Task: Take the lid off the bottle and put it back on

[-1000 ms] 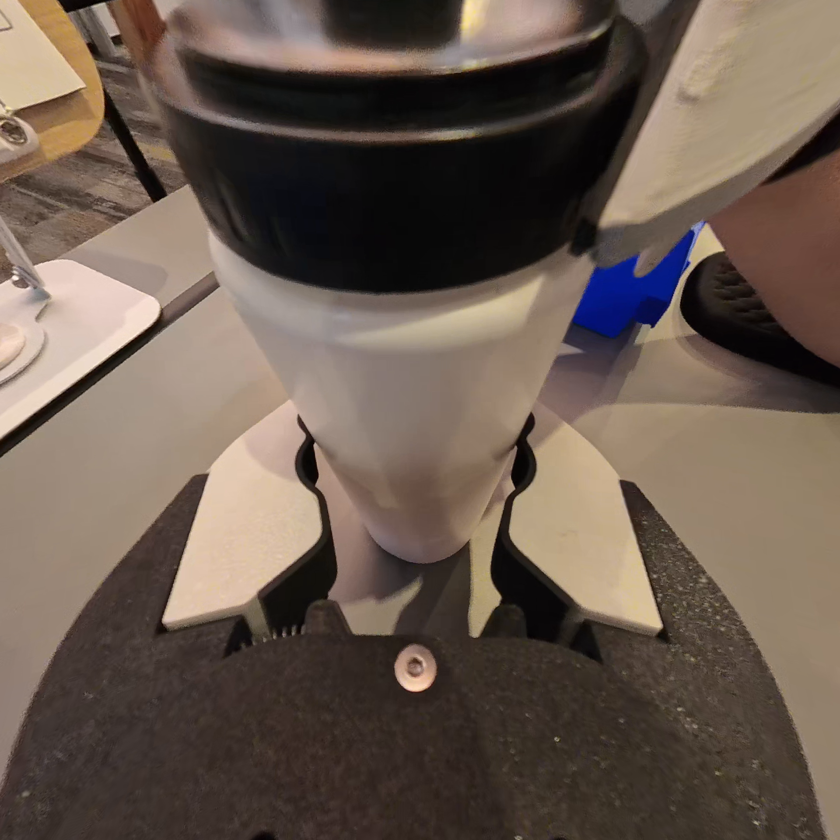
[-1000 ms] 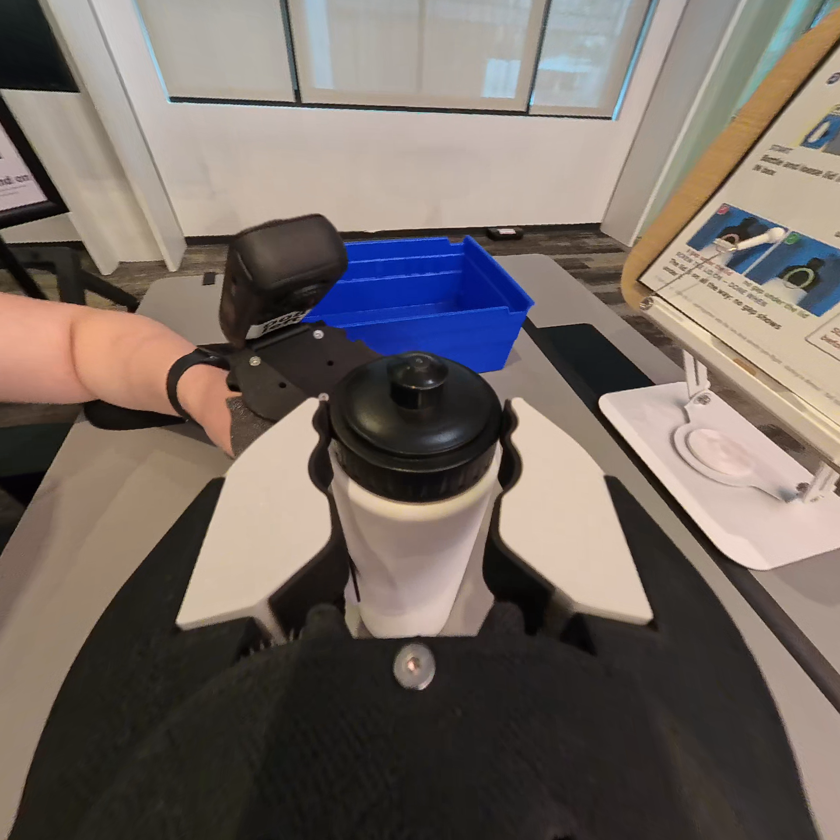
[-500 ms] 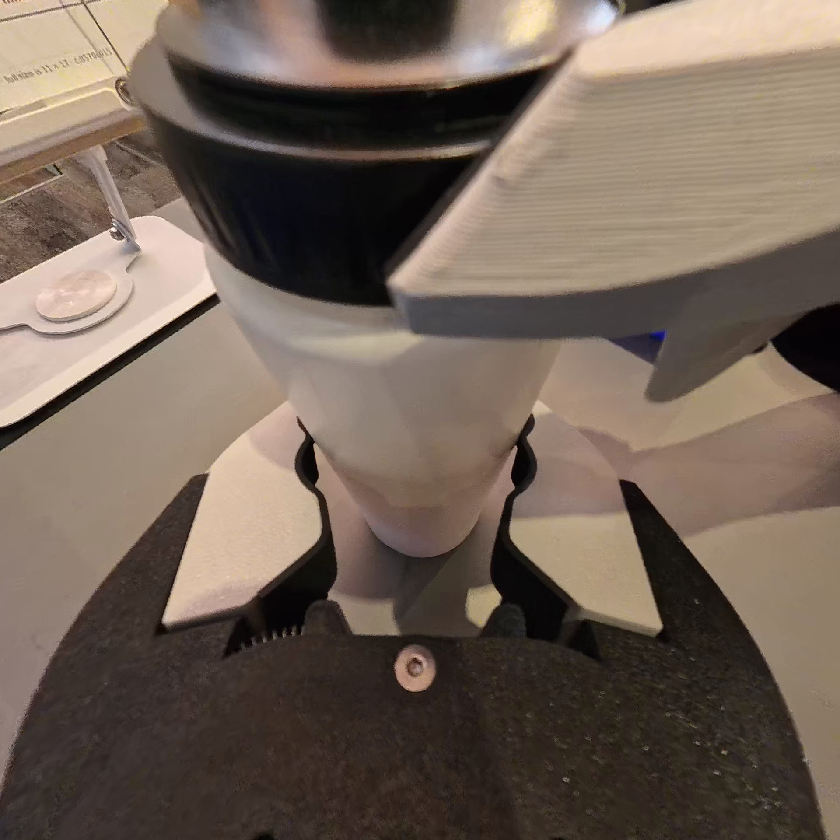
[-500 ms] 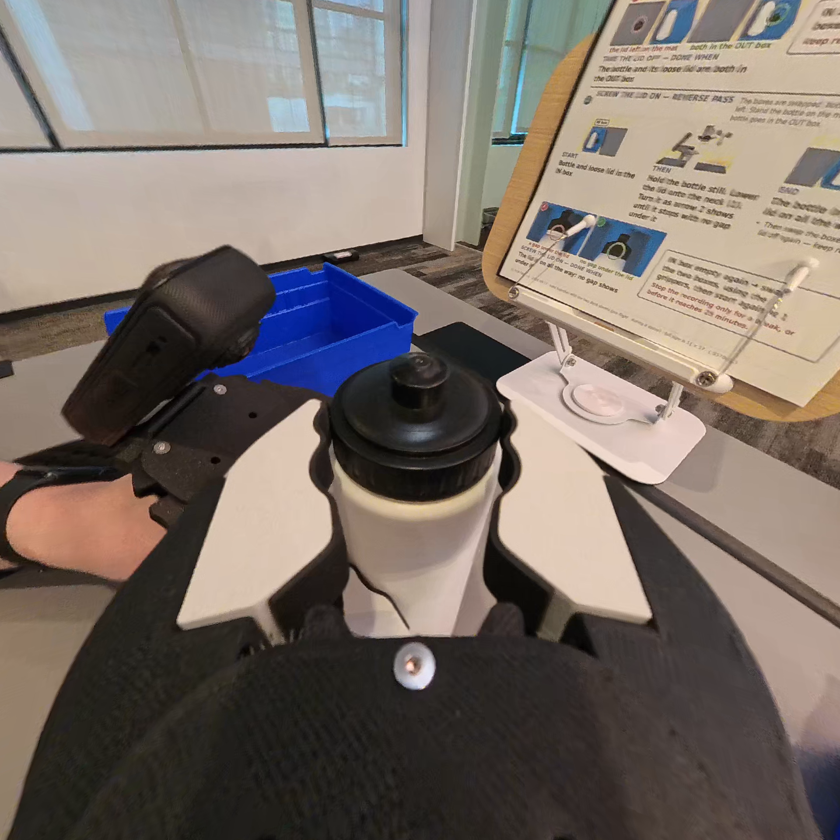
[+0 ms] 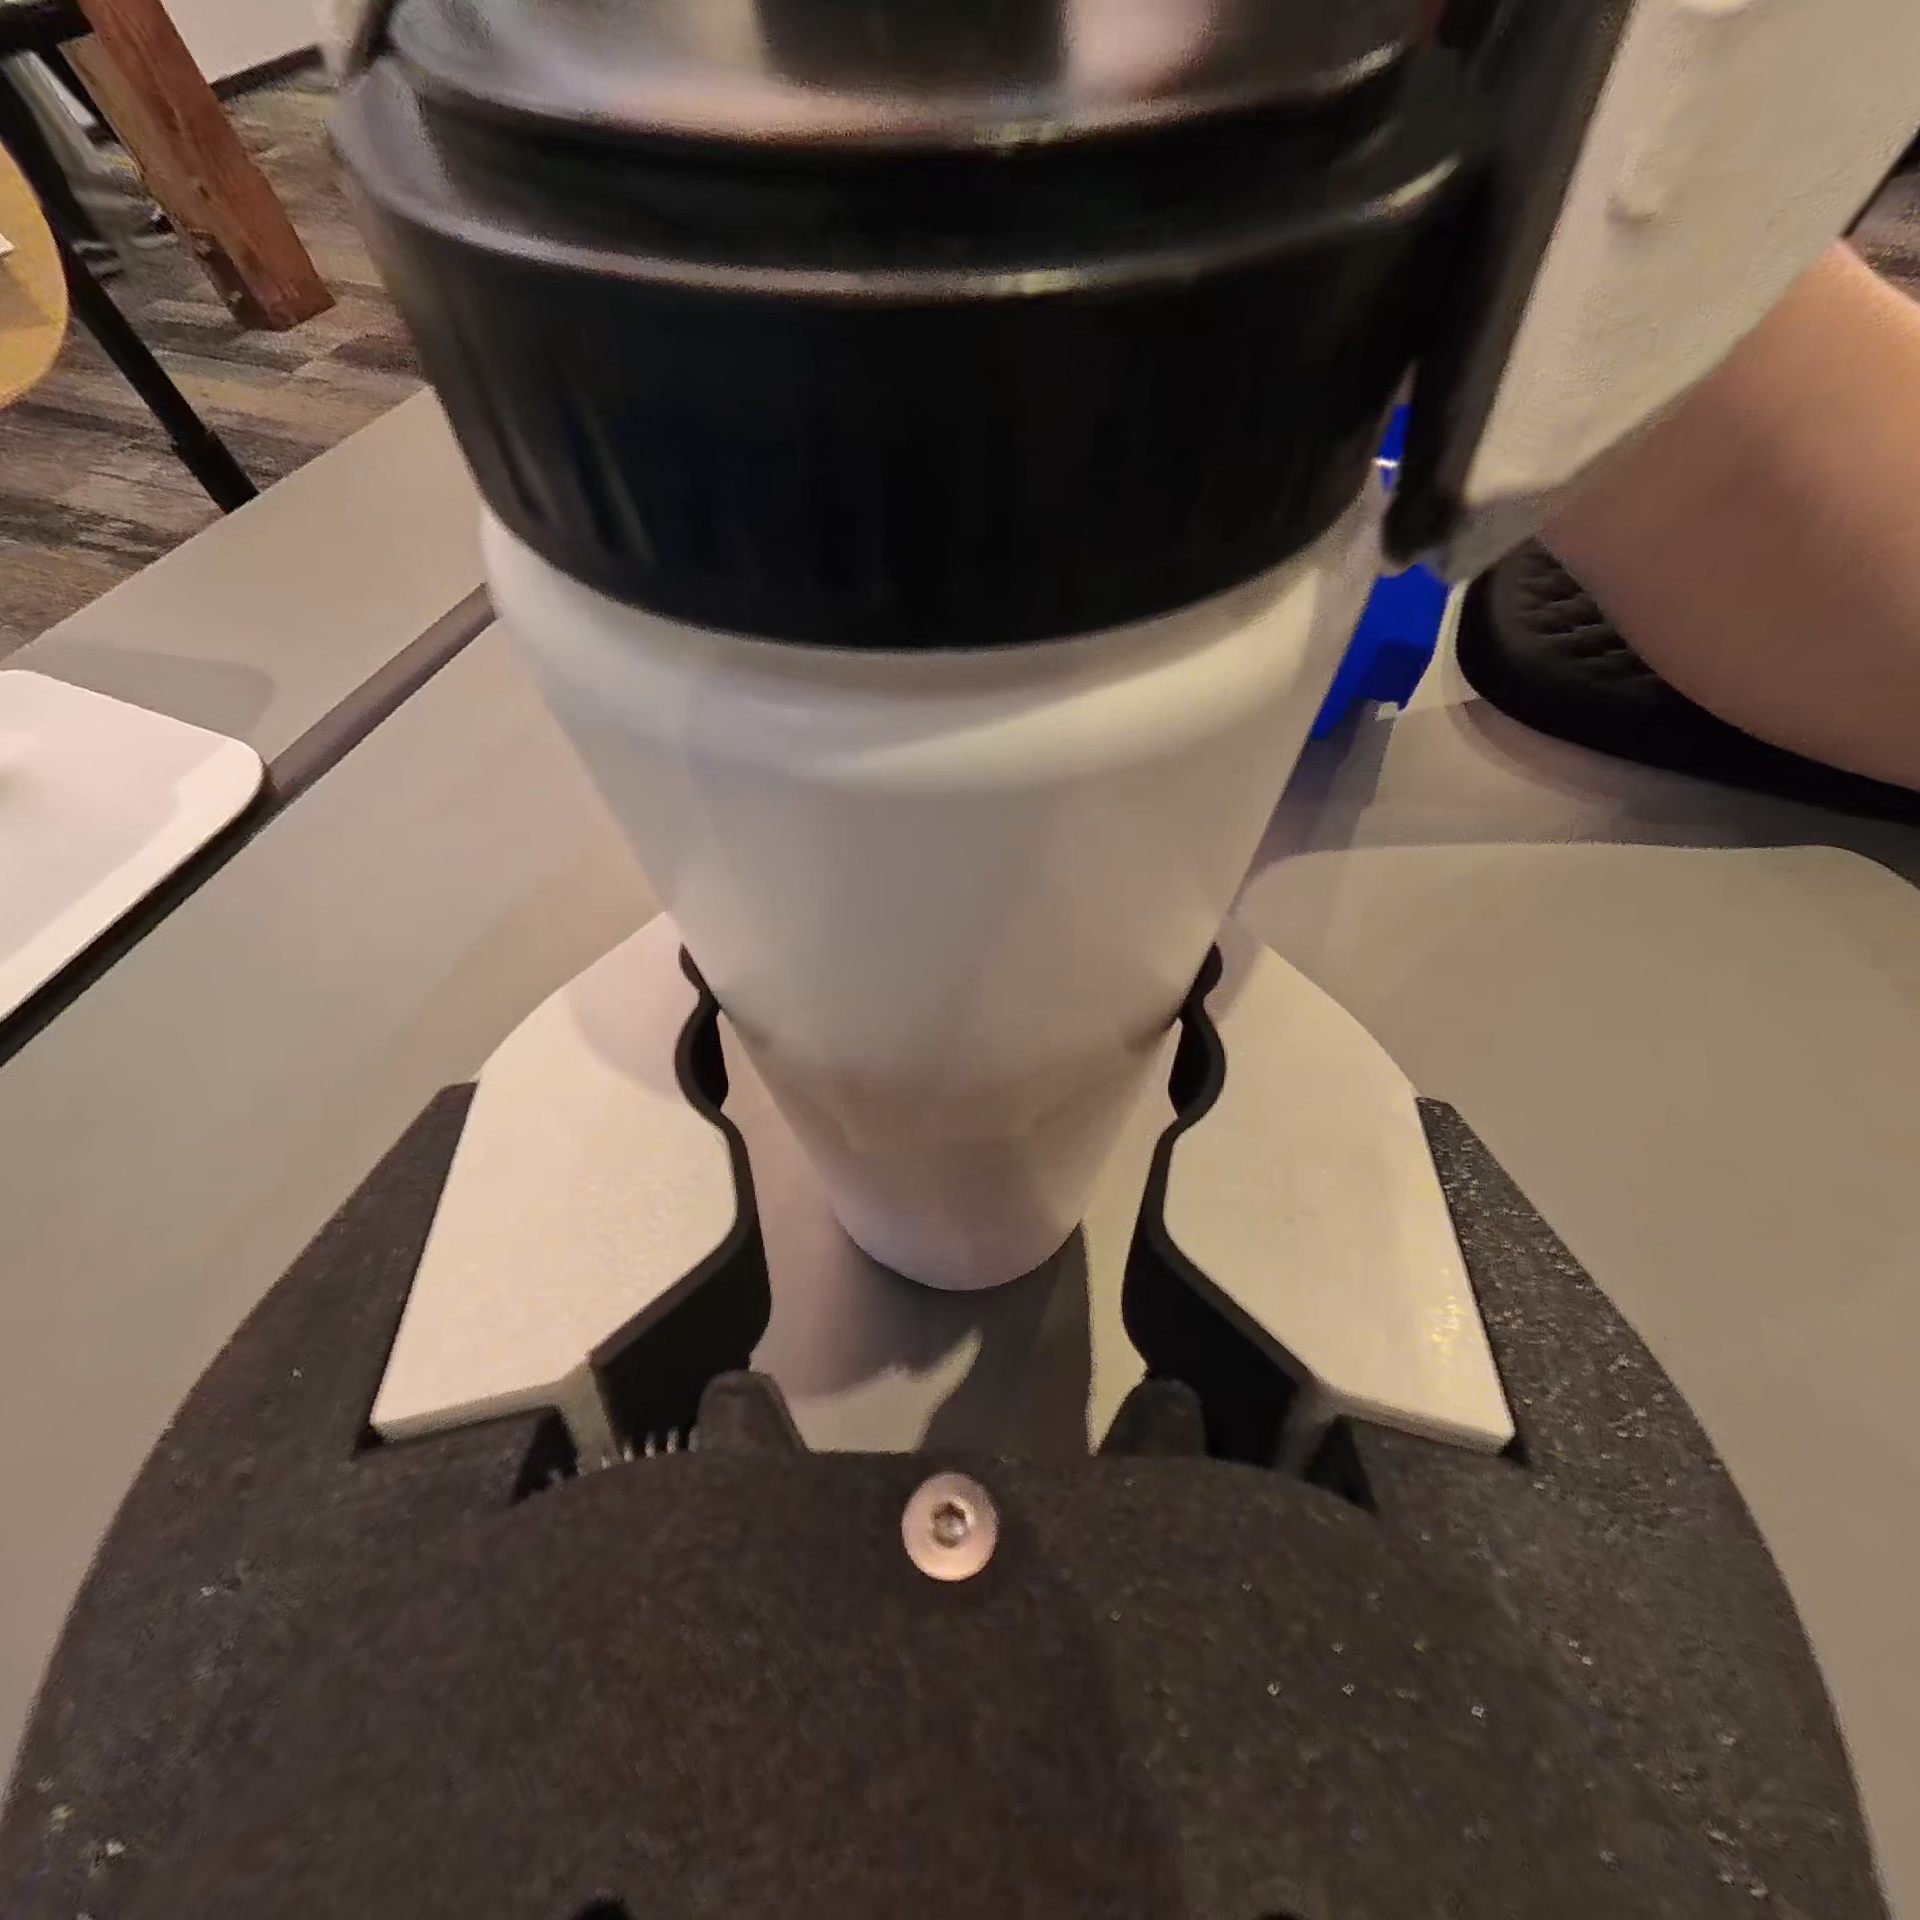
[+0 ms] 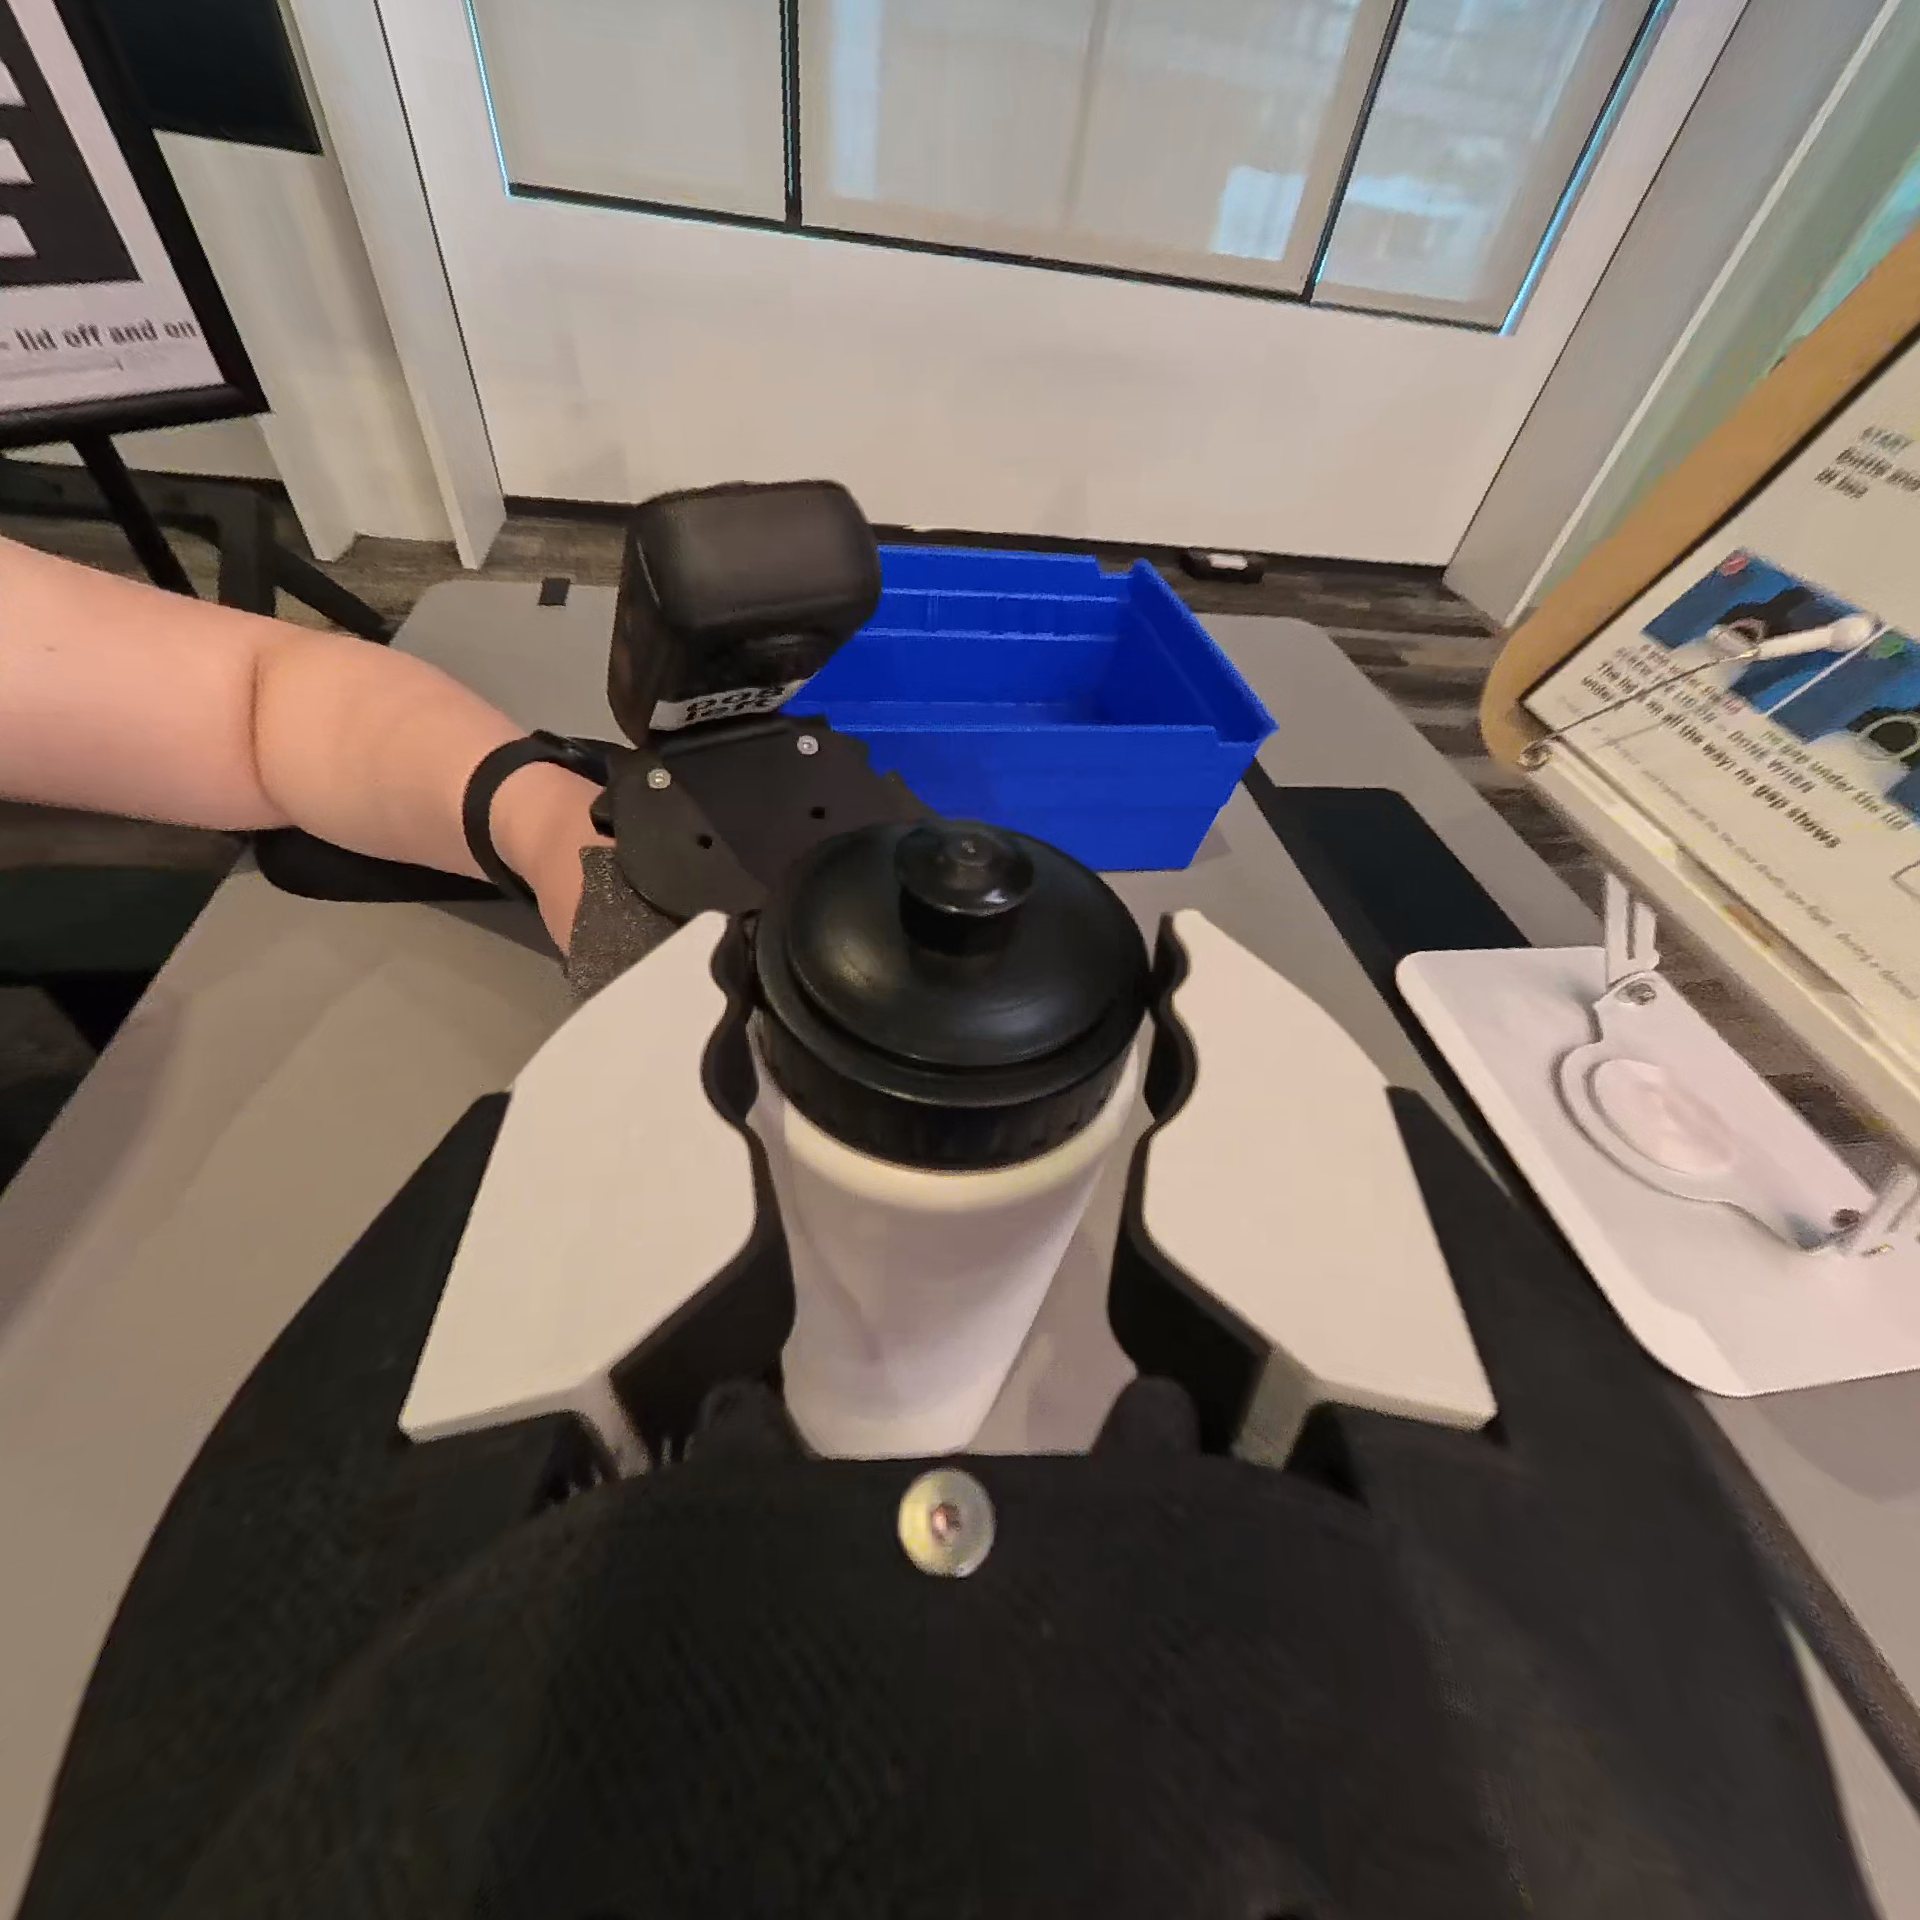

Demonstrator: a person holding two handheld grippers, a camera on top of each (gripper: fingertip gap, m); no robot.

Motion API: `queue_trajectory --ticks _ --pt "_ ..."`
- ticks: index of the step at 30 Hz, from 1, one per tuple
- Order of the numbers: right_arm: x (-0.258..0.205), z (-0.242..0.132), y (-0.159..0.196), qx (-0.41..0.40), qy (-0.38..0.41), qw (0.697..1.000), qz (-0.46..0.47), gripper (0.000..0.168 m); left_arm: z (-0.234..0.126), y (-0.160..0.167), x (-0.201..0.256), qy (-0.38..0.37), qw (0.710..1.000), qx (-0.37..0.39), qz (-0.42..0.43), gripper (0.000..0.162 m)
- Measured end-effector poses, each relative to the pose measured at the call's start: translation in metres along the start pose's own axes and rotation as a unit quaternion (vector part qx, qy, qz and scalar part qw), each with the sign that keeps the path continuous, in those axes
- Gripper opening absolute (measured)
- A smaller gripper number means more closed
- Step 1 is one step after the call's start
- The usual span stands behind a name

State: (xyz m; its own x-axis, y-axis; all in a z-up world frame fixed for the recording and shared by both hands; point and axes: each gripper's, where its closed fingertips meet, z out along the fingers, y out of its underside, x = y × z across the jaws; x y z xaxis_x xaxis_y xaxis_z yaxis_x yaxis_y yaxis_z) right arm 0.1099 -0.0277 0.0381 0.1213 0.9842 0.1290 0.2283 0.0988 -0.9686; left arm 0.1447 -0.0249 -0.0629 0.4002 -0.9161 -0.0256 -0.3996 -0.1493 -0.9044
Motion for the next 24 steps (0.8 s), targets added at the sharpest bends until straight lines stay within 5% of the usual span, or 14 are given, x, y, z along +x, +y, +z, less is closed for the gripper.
queue_trajectory --ticks 14,20,24 --pt "0.019 0.019 -0.004 -0.015 0.194 0.98 0.044 0.075 -0.008 0.004 -0.023 -0.083 0.994 -0.03 -0.061 0.085" --pt "0.023 0.013 -0.001 0.005 0.135 0.988 0.077 0.075 -0.002 0.0 -0.021 -0.043 0.998 0.032 -0.029 0.086" --pt "0.013 0.013 -0.003 0.032 0.05 0.995 0.084 0.075 0.004 -0.002 -0.014 0.016 0.995 0.077 -0.063 0.105"
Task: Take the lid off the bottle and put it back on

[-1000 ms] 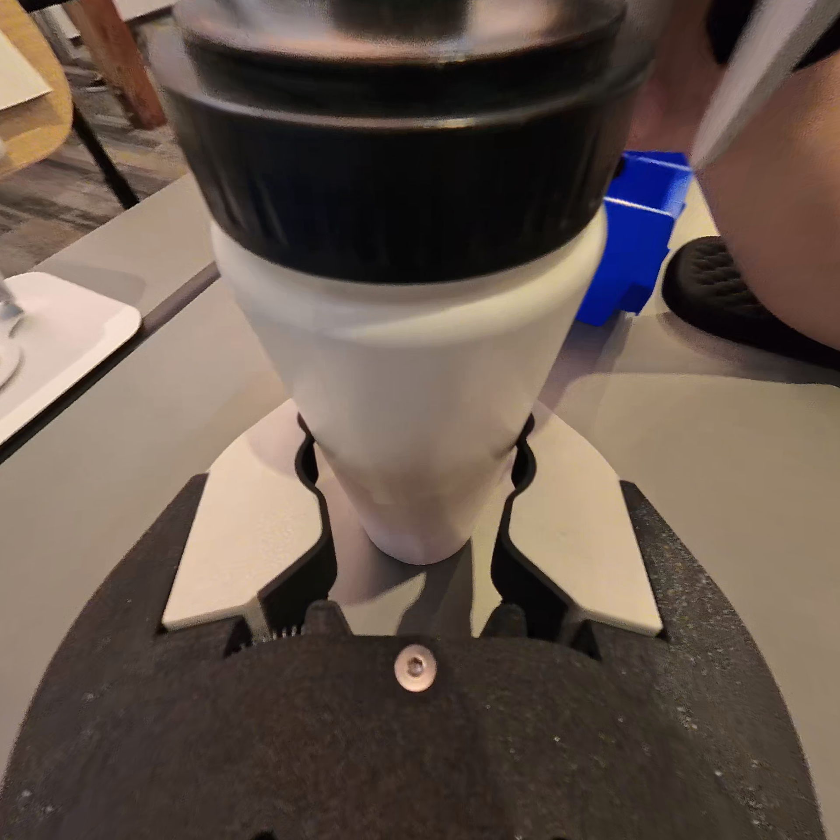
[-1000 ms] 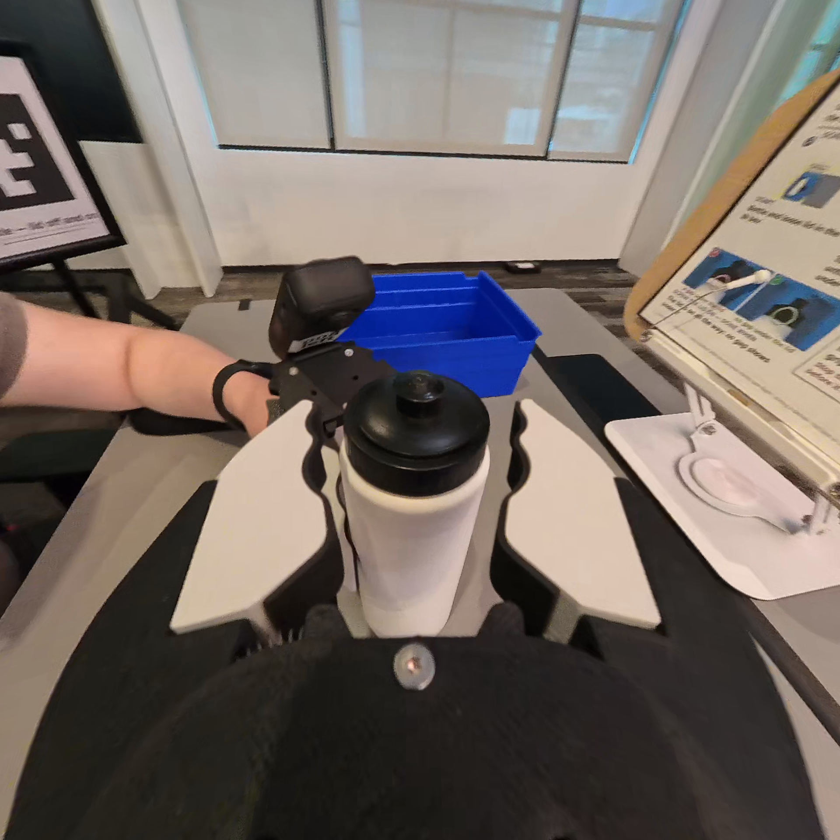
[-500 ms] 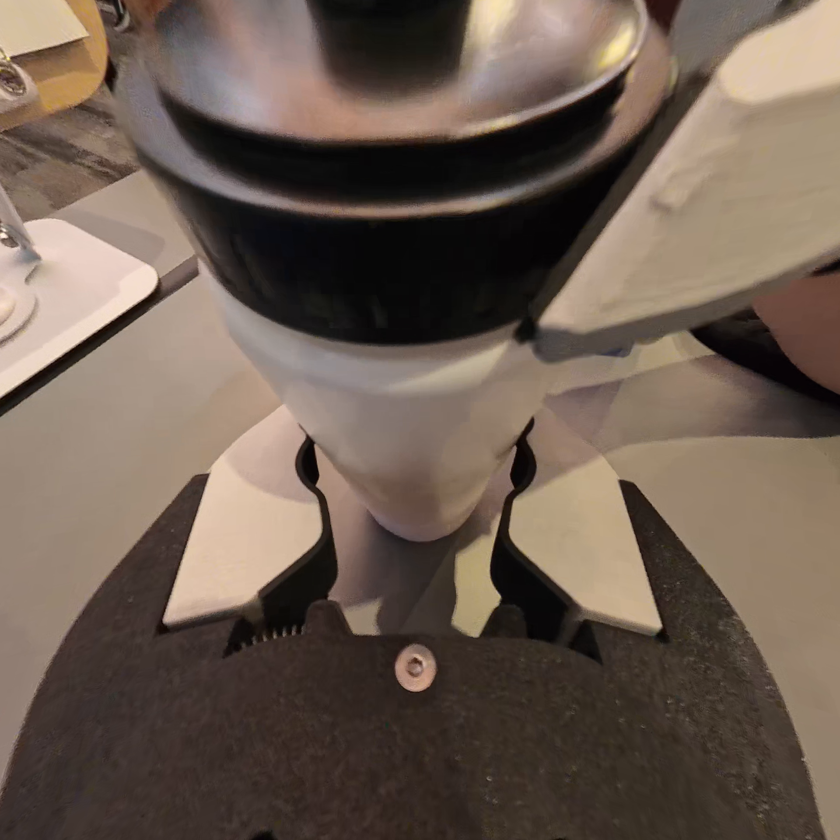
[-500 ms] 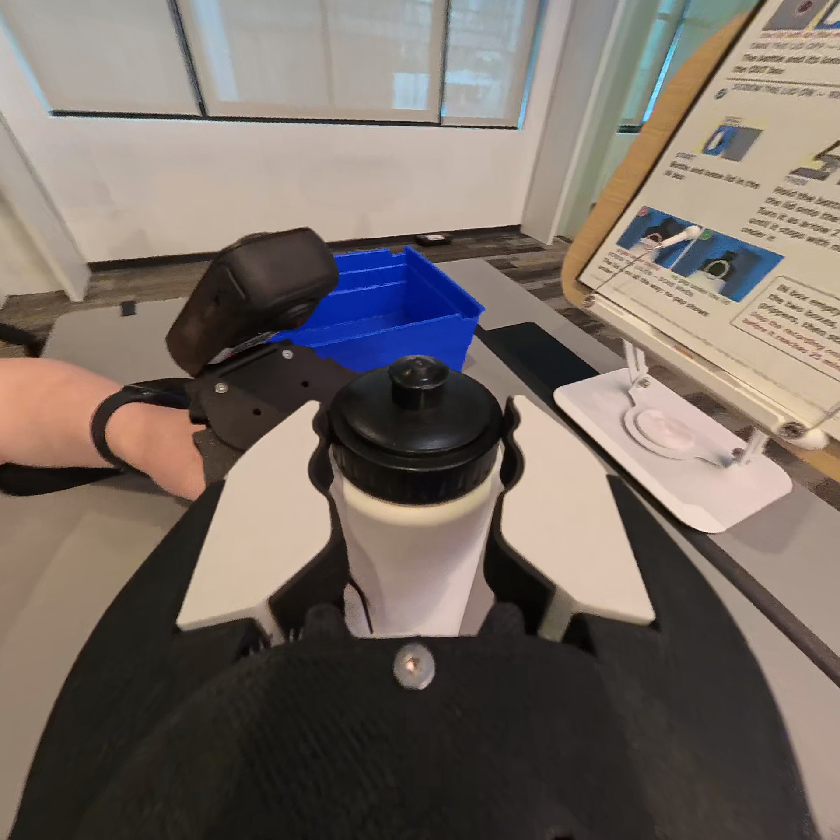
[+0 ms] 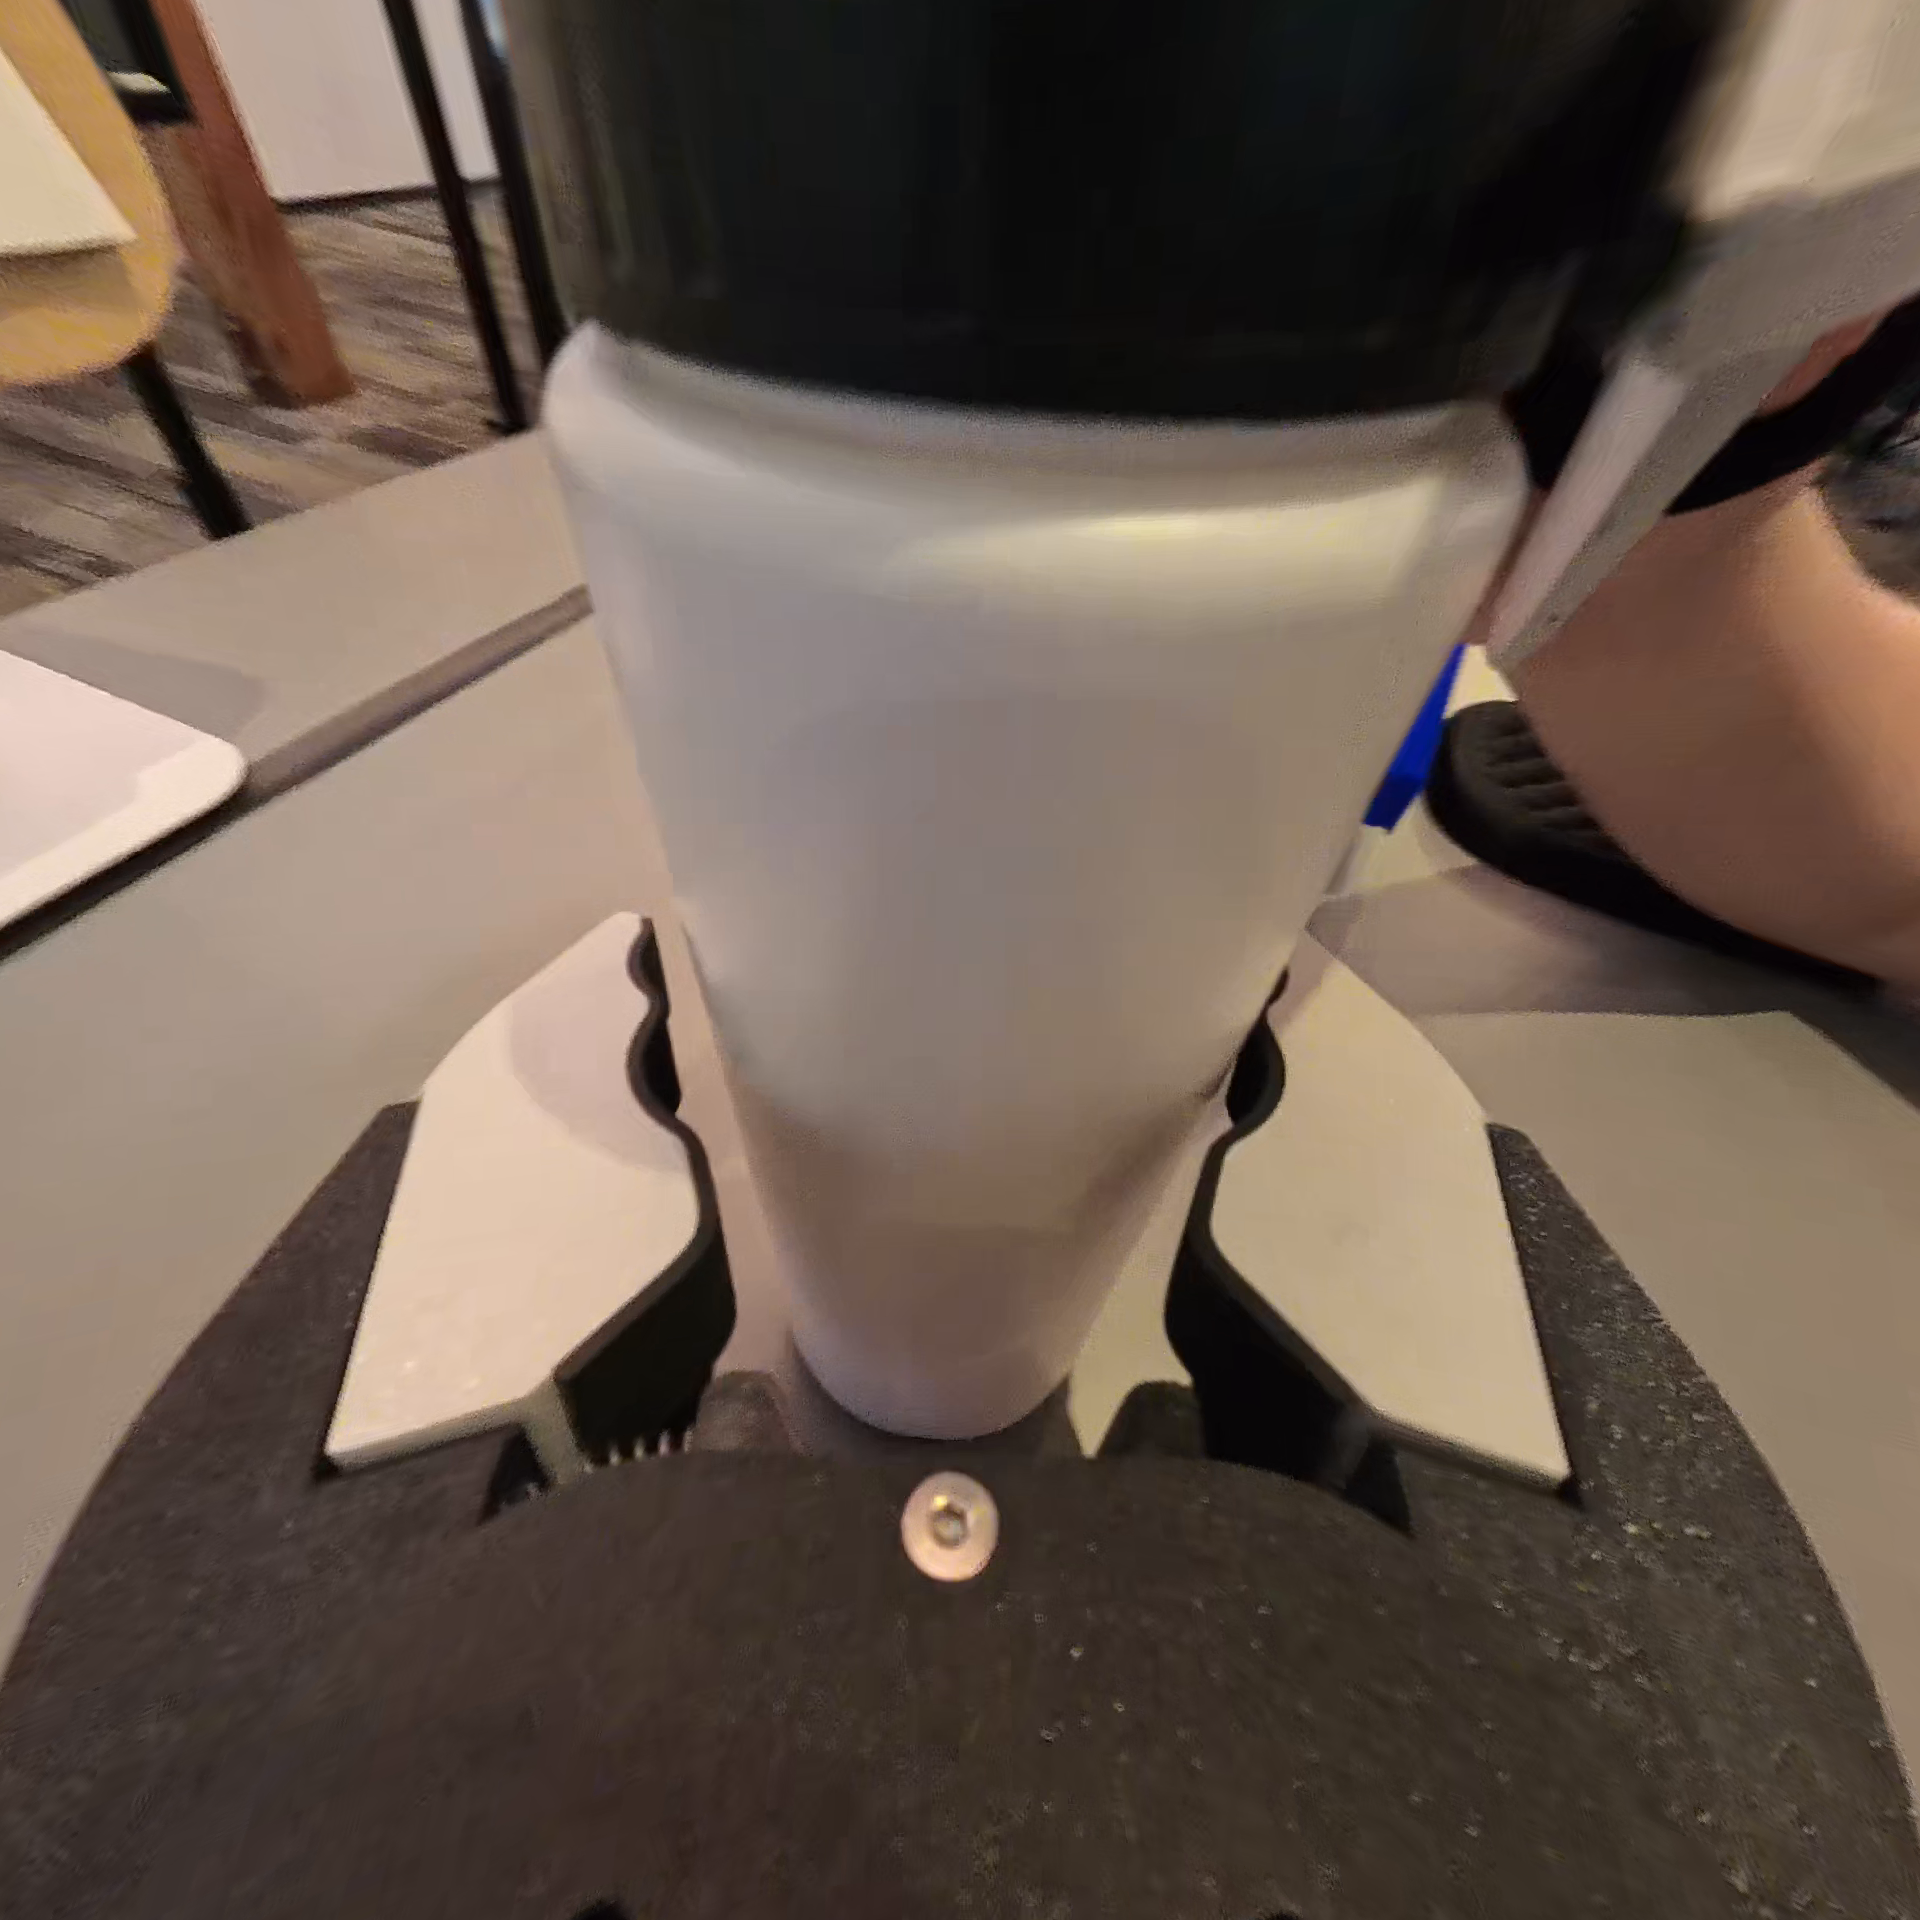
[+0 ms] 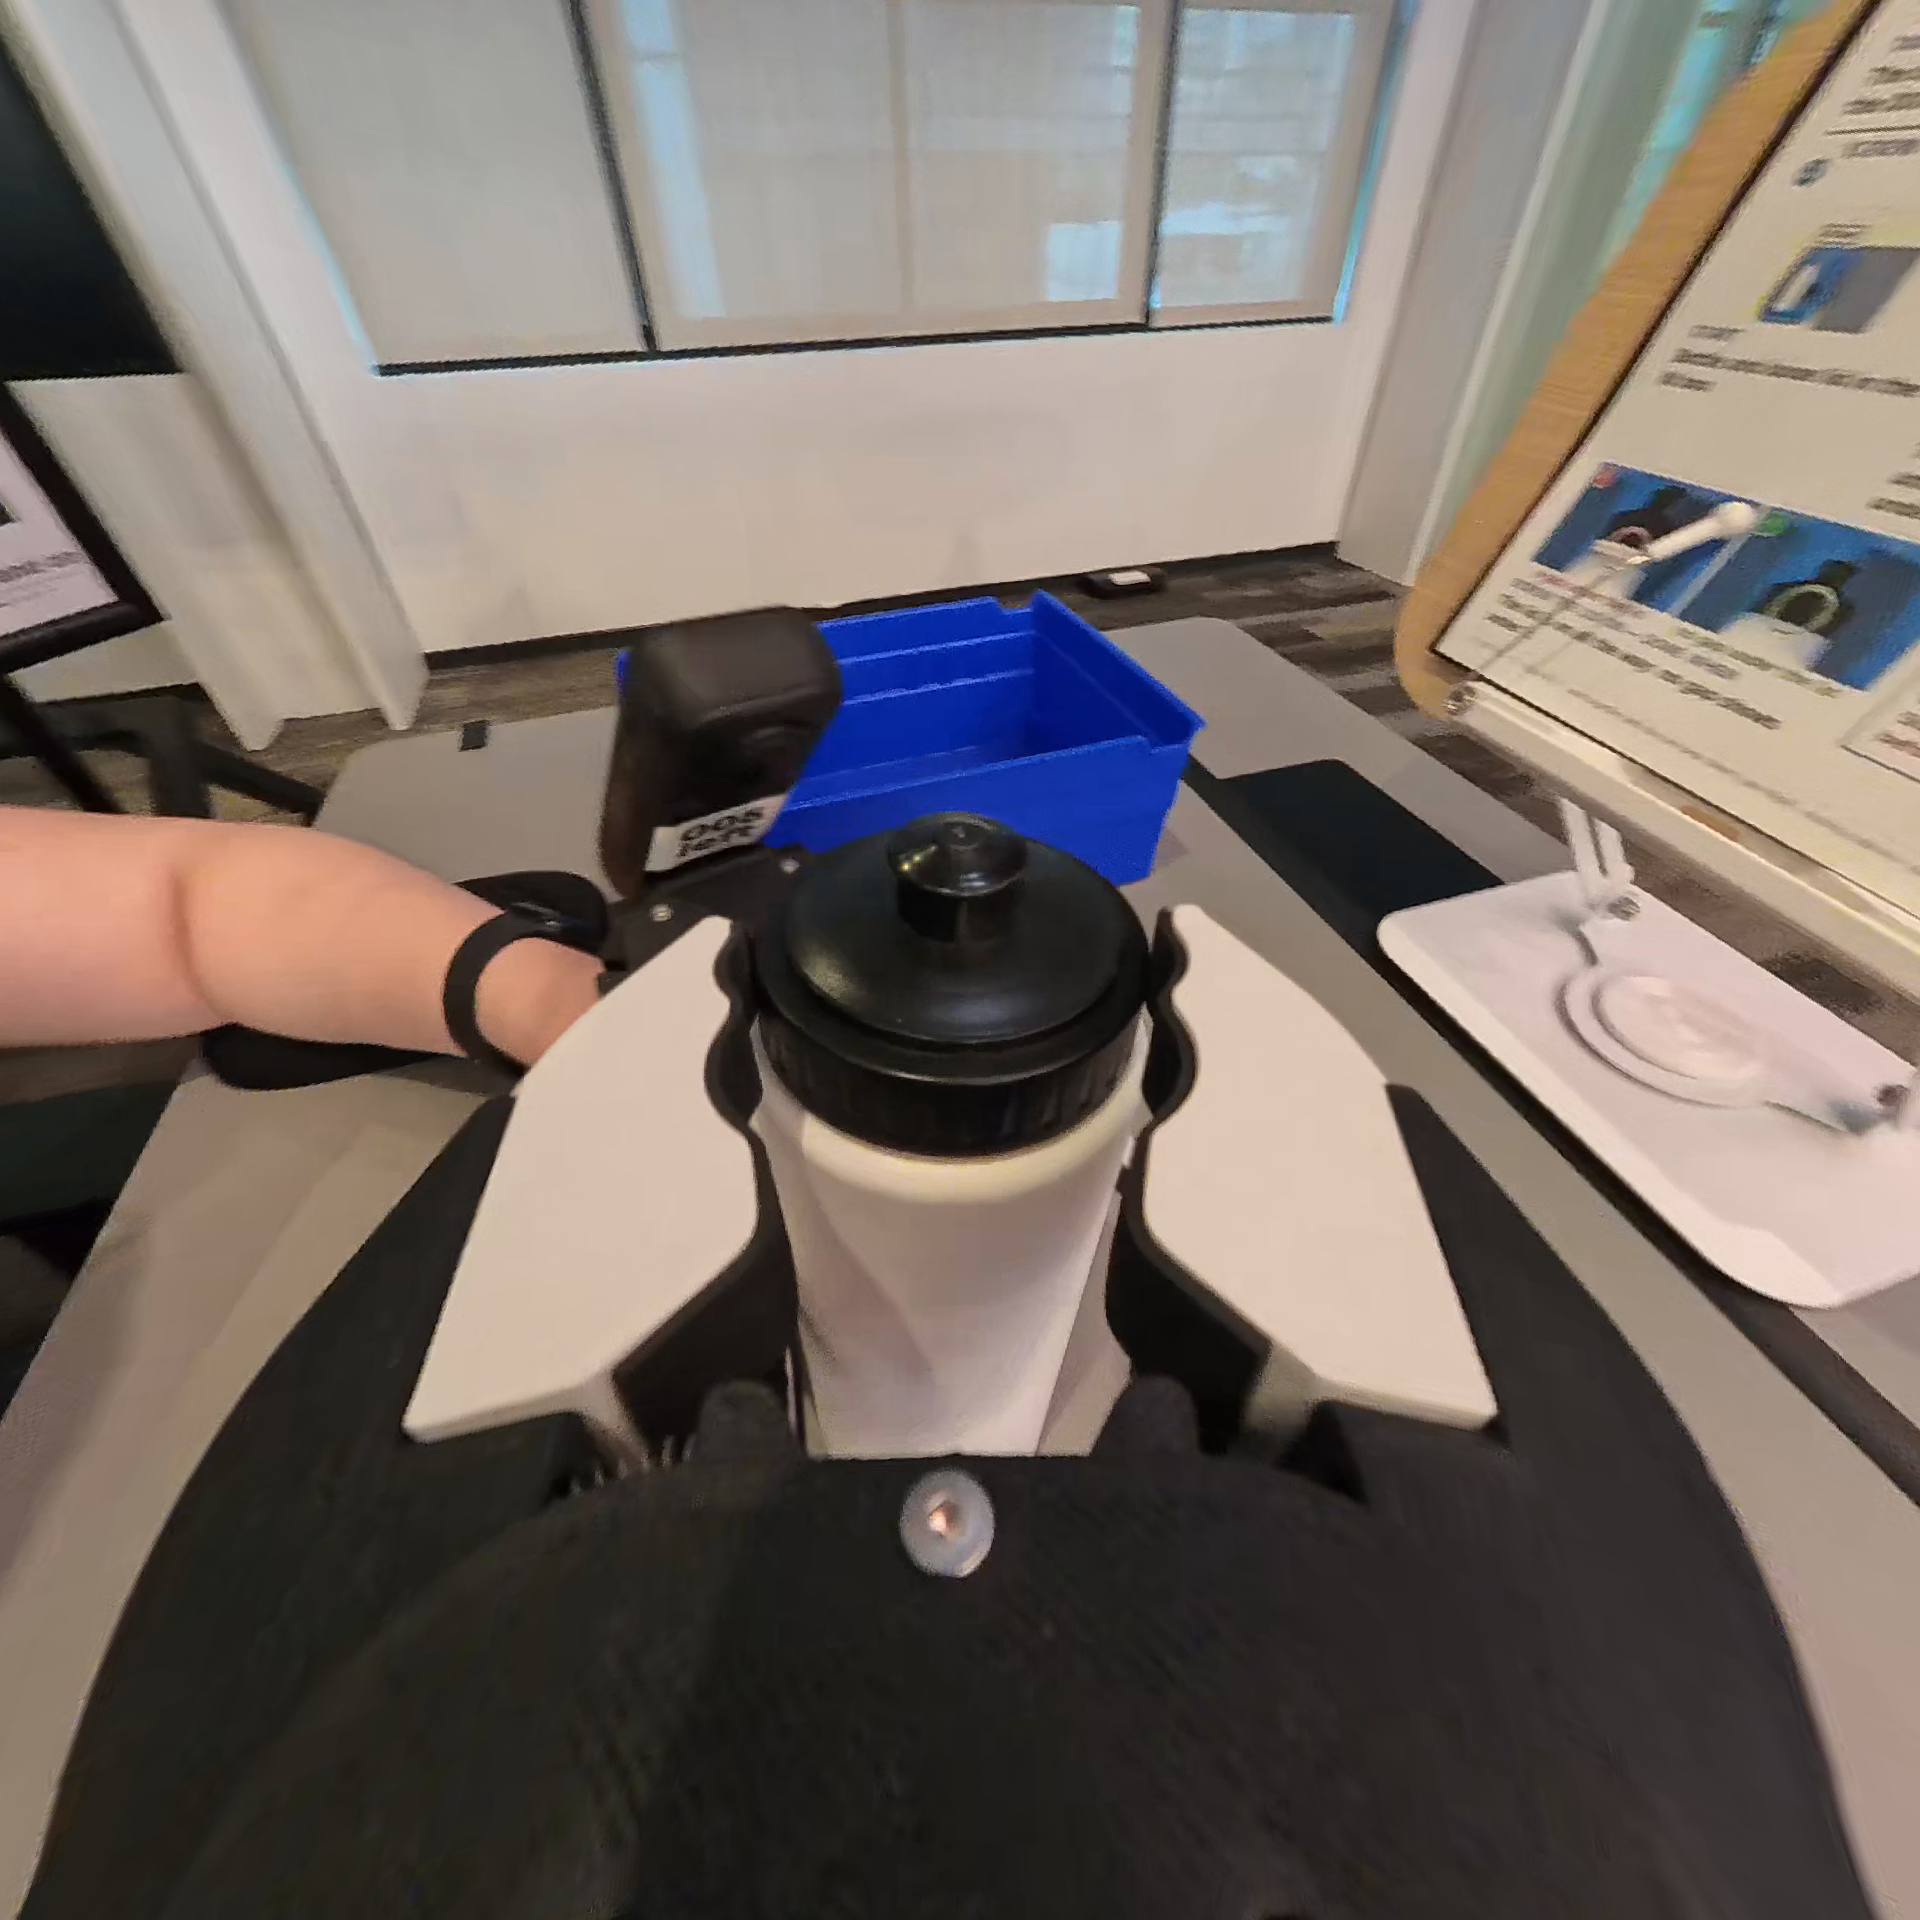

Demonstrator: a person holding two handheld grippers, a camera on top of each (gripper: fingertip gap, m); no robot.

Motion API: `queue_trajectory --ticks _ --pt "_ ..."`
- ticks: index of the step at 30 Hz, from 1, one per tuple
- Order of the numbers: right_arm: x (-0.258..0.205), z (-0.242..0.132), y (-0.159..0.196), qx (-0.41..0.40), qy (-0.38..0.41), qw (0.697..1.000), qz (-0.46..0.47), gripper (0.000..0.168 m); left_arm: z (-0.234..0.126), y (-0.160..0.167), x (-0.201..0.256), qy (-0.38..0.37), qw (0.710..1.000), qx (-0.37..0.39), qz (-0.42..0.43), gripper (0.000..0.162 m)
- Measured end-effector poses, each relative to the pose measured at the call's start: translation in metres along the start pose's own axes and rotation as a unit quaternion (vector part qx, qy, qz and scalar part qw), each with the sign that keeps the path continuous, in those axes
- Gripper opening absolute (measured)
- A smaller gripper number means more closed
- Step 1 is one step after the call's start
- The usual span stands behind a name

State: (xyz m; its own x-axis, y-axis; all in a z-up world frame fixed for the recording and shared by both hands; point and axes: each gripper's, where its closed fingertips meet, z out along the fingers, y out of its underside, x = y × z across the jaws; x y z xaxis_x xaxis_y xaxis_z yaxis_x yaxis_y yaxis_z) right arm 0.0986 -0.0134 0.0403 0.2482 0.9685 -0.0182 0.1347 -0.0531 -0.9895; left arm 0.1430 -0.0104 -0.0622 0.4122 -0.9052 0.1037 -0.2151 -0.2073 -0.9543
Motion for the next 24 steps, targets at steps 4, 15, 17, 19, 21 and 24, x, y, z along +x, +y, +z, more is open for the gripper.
queue_trajectory --ticks 4,15,17,19,21,24 --pt "-0.003 -0.004 0.0 0.01 -0.04 0.999 0.013 0.075 0.007 0.013 0.013 0.055 0.998 -0.01 -0.023 0.104" --pt "0.008 -0.006 0.0 0.016 -0.025 0.998 0.049 0.075 0.015 0.019 0.011 0.027 0.998 -0.045 -0.043 0.103" --pt "0.01 -0.006 0.0 0.008 -0.011 0.998 0.053 0.075 0.016 0.019 0.01 0.016 0.997 -0.052 -0.05 0.102" --pt "0.012 -0.006 0.001 0.003 -0.005 0.998 0.062 0.075 0.016 0.02 0.009 0.012 0.997 -0.059 -0.053 0.103" --pt "0.017 -0.007 0.002 0.002 0.0 0.996 0.09 0.074 0.015 0.019 0.009 0.014 0.996 -0.062 -0.063 0.103" --pt "0.032 -0.011 0.006 0.014 0.009 0.985 0.174 0.074 0.014 0.019 0.012 0.036 0.99 -0.078 -0.107 0.103"
